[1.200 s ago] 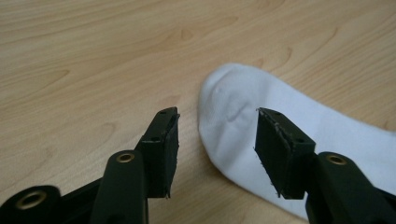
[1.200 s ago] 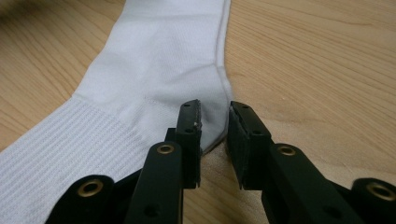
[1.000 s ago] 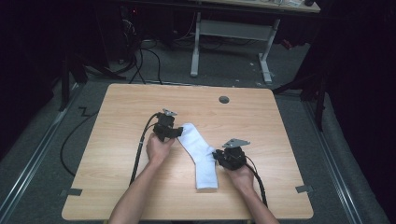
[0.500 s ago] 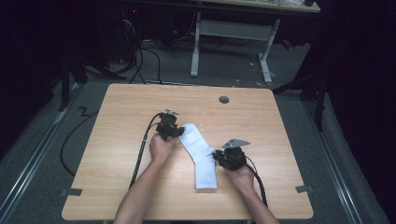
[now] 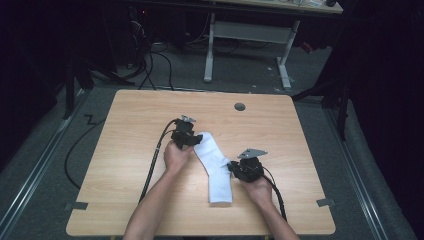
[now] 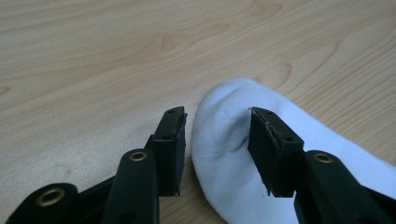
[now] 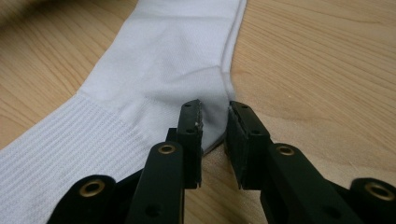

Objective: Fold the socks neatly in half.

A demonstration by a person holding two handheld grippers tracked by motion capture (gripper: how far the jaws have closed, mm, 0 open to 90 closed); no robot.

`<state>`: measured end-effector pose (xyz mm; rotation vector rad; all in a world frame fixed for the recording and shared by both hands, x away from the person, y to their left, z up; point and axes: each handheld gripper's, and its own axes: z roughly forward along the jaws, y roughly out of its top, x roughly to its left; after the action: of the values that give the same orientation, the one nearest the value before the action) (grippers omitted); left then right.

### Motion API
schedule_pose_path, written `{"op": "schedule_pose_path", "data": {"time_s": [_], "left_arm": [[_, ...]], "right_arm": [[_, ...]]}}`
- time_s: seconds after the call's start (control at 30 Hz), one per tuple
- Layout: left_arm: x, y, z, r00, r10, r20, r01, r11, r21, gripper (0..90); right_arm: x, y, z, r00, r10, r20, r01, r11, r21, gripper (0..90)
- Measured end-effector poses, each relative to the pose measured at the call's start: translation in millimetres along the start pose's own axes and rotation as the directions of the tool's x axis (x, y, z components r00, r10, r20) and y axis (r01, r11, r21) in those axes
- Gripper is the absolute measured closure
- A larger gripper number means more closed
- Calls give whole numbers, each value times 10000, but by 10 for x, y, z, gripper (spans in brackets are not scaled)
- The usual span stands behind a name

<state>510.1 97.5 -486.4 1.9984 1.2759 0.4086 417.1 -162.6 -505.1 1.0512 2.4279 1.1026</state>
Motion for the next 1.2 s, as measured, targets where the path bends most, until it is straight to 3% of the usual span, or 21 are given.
{"op": "schedule_pose_path", "data": {"time_s": [0.13, 0.23, 0.43, 0.67, 1.2], "left_arm": [[-14, -14, 55, 9998, 132, -130, -129, 9997, 222, 601], [-30, -19, 64, 9995, 299, -69, -297, 9991, 298, 692], [-8, 11, 63, 9995, 133, 287, -146, 9988, 463, 826], [16, 38, -36, 9991, 237, 342, -244, 9995, 185, 842], [-137, 21, -376, 9894, 1300, 643, -1259, 9900, -642, 842]], "right_arm": [[-1, 5, -1, 10000, -57, -24, 57, 10000, 44, 752], [3, 15, -1, 10000, -73, 3, 73, 9999, 129, 753], [10, 39, 6, 9999, -102, 1, 102, 9996, 256, 755], [29, 58, 23, 9998, -183, 43, 182, 9995, 276, 758], [78, 106, 68, 9998, -210, -14, 210, 9991, 366, 759]]}}
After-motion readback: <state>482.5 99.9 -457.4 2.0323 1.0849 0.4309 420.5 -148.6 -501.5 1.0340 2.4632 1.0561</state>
